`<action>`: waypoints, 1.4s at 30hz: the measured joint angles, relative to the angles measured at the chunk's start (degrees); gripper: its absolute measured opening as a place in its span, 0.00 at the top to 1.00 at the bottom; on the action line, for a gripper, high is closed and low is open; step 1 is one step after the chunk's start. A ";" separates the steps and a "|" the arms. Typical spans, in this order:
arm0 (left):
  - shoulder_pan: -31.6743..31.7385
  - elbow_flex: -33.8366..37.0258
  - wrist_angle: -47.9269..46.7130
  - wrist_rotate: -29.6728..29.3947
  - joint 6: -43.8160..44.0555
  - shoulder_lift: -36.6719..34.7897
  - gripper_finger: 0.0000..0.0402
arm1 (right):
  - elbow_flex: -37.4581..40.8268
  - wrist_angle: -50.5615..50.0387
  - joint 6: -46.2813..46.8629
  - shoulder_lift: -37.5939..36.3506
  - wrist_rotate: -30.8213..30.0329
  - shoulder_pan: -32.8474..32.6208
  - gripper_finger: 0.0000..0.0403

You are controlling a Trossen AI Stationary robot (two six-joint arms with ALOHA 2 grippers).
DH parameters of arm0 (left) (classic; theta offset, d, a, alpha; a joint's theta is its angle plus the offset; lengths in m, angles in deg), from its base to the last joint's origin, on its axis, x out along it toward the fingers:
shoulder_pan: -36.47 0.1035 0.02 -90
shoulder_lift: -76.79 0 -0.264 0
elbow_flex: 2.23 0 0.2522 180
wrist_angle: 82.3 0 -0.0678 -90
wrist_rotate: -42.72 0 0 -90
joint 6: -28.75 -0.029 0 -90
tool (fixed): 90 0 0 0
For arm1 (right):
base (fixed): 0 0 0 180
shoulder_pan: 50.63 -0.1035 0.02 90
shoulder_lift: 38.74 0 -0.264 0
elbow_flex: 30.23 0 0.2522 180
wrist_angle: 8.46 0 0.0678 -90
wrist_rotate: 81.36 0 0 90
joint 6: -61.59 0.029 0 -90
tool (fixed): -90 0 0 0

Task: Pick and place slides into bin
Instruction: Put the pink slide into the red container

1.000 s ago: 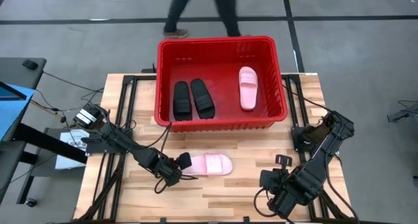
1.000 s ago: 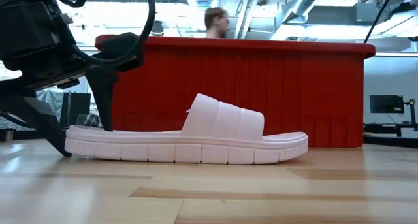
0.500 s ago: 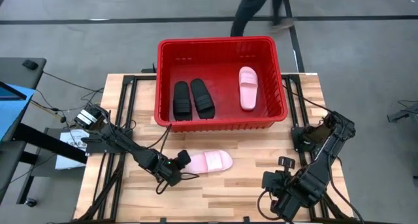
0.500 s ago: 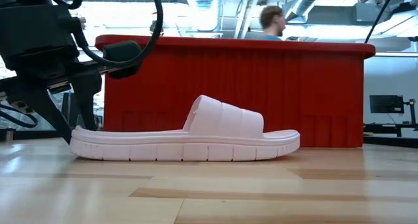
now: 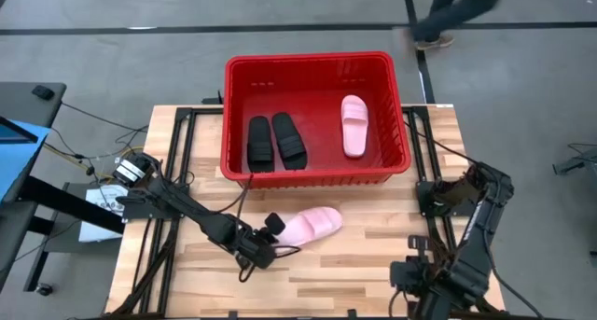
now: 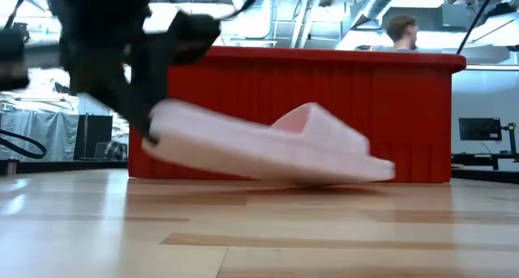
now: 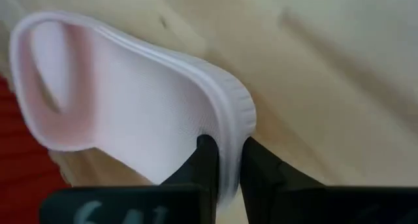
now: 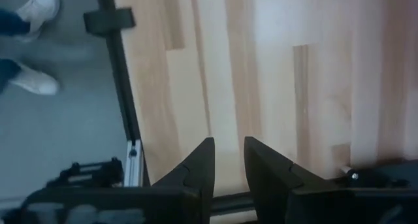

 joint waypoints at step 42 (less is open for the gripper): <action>21.26 -47.30 -11.63 -25.99 13.34 -0.37 0.95 | 0.01 0.01 2.47 -5.70 0.00 -17.86 0.81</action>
